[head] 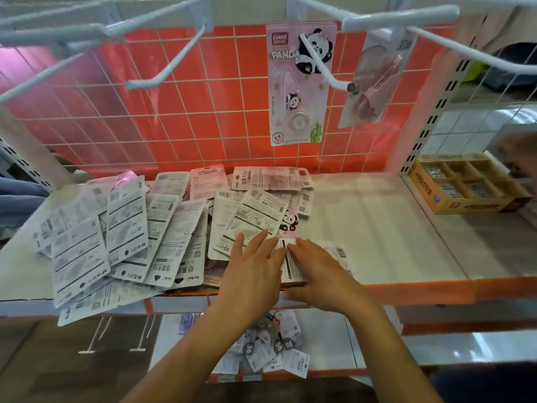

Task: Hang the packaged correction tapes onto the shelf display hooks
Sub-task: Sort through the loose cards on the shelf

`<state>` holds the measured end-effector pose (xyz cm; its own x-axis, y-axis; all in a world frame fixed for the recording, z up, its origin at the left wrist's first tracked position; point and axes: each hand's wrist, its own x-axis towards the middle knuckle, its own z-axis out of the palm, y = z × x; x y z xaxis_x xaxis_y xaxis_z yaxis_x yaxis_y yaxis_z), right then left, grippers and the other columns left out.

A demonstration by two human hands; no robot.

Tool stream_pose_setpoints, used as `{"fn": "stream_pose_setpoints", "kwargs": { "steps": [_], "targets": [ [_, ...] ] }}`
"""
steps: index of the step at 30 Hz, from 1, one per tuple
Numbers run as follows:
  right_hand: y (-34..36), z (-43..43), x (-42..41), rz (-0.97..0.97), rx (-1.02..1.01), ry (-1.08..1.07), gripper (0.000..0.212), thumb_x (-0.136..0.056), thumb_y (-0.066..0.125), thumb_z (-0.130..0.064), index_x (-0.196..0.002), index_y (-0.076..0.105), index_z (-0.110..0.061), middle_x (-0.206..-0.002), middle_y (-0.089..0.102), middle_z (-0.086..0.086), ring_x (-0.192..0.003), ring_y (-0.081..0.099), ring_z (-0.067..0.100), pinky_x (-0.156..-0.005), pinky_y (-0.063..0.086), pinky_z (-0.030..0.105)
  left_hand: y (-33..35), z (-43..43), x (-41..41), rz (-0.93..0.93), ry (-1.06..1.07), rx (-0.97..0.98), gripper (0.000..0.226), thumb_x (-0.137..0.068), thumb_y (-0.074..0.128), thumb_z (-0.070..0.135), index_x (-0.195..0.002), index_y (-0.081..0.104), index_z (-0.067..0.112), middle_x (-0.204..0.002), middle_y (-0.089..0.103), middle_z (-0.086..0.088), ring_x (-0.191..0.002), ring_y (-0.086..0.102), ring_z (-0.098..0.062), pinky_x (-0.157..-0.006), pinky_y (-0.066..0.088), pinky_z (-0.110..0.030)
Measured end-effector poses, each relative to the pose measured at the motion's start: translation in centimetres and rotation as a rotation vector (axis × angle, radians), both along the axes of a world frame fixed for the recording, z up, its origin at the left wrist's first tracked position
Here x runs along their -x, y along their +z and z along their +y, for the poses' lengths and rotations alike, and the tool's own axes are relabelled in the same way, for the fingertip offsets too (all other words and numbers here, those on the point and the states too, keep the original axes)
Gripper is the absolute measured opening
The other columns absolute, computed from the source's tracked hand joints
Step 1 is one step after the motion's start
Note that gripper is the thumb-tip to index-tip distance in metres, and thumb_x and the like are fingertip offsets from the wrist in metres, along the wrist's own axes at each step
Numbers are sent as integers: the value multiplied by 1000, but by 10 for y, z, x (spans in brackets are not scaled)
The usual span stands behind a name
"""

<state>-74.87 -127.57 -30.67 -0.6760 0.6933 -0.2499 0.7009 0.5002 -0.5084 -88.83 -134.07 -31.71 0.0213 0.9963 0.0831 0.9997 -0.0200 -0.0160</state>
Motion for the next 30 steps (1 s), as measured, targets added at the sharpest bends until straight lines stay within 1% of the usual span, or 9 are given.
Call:
{"fn": "stream_pose_setpoints", "kwargs": {
  "steps": [2, 6, 10, 13, 16, 18, 20, 27, 30],
  "targets": [
    [-6, 0, 0, -38, -51, -10, 89, -79, 72, -37, -149, 20, -21, -156, 21, 0, -143, 18, 19, -116, 19, 32, 0, 0, 0, -13, 2, -27, 42, -62, 83, 21, -102, 73, 15, -112, 71, -4, -113, 63, -27, -92, 47, -58],
    [-7, 2, 0, 49, -169, -66, 64, -86, 66, -35, -141, 36, -22, -143, 39, -3, -132, 34, 16, -104, 27, 27, 2, 1, 3, -51, 9, -67, 31, -77, 60, 21, -105, 72, 15, -110, 72, -3, -110, 65, -27, -94, 45, -57],
    [-3, 9, -9, 120, -126, -76, 42, -86, 65, -27, -127, 56, -27, -123, 59, -4, -113, 54, 19, -91, 44, 36, 11, 1, 1, -151, 45, 52, 44, -100, 35, 22, -144, 40, 17, -150, 41, 0, -144, 27, -20, -119, 9, -46],
    [10, 15, -19, 208, -163, -214, 33, -90, 57, -15, -119, 67, -27, -117, 68, -2, -107, 62, 21, -89, 48, 34, 14, 0, 2, -155, 50, 34, 50, -102, 33, 31, -150, 25, 20, -155, 30, 3, -147, 15, -16, -120, 2, -39],
    [25, 18, -25, 434, -272, -393, 24, -91, 60, -11, -107, 73, -21, -102, 73, -4, -93, 67, 6, -85, 51, 23, 21, 0, -1, -207, 42, -1, 54, -101, 38, 35, -150, 25, 17, -154, 32, 0, -147, 16, -17, -119, 4, -36],
    [36, 18, -29, 602, -288, -471, 22, -90, 59, -7, -101, 74, -20, -85, 72, -13, -73, 60, -10, -68, 46, 9, 25, 1, -2, -238, 29, -22, 55, -100, 39, 37, -150, 25, 16, -154, 32, -3, -146, 18, -18, -119, 7, -33],
    [46, 17, -31, 760, -236, -537, 23, -92, 58, -8, -97, 72, -26, -76, 68, -18, -65, 57, -6, -61, 45, 12, 28, 3, -3, -290, 29, -5, 58, -100, 41, 38, -151, 22, 16, -153, 32, -3, -144, 22, -19, -116, 12, -29],
    [70, 9, -28, 1204, 213, -630, 25, -95, 52, -5, -93, 68, -25, -85, 74, -13, -83, 68, 5, -75, 57, 23, 38, 7, -6, -637, 15, 56, 60, -92, 59, 37, -145, 35, 21, -139, 53, 1, -124, 52, -20, -98, 42, -31],
    [71, 8, -27, 1261, 304, -645, 23, -95, 51, -6, -100, 68, -20, -91, 75, -8, -90, 69, 12, -74, 57, 26, 44, 5, -6, -743, -13, 73, 42, -90, 63, 31, -128, 50, 20, -98, 66, 9, -86, 62, -7, -74, 47, -29]
  ]
}}
